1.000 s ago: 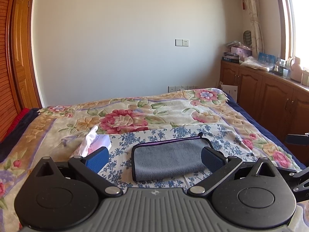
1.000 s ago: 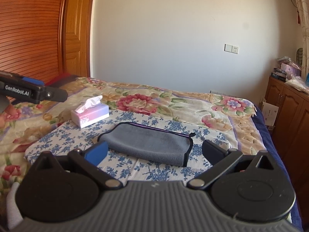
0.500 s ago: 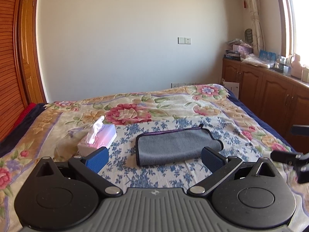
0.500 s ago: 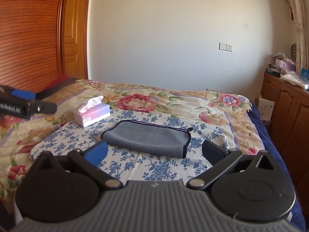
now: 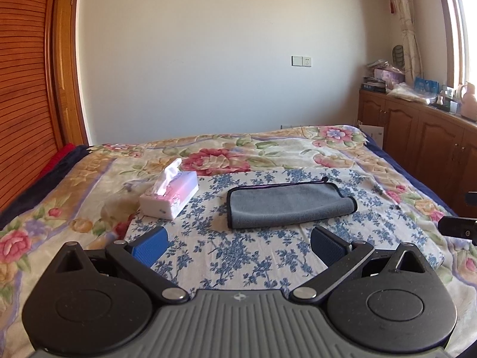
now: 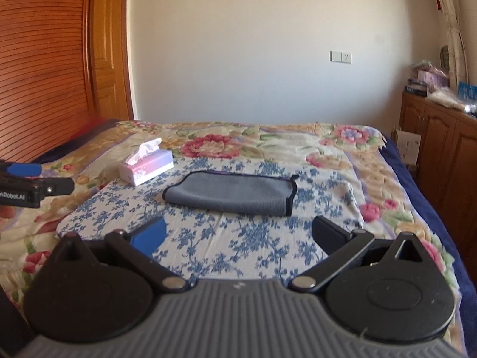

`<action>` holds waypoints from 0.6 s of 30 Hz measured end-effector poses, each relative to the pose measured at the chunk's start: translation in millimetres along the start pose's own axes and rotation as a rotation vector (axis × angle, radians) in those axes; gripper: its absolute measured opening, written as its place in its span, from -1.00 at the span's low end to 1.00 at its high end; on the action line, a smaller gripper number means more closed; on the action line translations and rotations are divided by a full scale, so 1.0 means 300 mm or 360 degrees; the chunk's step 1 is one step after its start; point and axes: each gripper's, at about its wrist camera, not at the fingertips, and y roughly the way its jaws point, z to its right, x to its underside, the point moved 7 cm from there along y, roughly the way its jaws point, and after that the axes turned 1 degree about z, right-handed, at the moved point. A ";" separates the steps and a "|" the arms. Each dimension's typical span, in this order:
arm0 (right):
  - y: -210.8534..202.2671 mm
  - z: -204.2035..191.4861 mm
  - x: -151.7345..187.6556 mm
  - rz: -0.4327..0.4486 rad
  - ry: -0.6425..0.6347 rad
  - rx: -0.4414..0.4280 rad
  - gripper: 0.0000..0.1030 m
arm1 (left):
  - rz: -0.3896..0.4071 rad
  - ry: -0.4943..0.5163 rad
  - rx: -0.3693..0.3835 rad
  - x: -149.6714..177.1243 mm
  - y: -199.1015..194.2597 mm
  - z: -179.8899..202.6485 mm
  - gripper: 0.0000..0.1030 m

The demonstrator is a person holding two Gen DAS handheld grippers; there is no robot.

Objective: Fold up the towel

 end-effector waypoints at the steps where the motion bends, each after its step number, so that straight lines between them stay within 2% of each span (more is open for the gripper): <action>1: -0.002 -0.003 0.008 0.0000 -0.0005 0.0008 1.00 | -0.0003 0.0008 -0.0007 0.009 -0.003 -0.002 1.00; 9: -0.028 -0.011 0.064 -0.0008 -0.0012 0.0038 1.00 | -0.0028 -0.0049 -0.0011 0.071 -0.015 -0.026 1.00; 14: -0.036 -0.012 0.081 -0.0002 0.0003 0.0047 1.00 | -0.0023 -0.0009 -0.0089 0.108 -0.021 -0.030 1.00; 18: -0.042 -0.008 0.092 0.0001 0.0020 0.0055 1.00 | -0.0029 -0.0015 -0.0106 0.135 -0.024 -0.039 1.00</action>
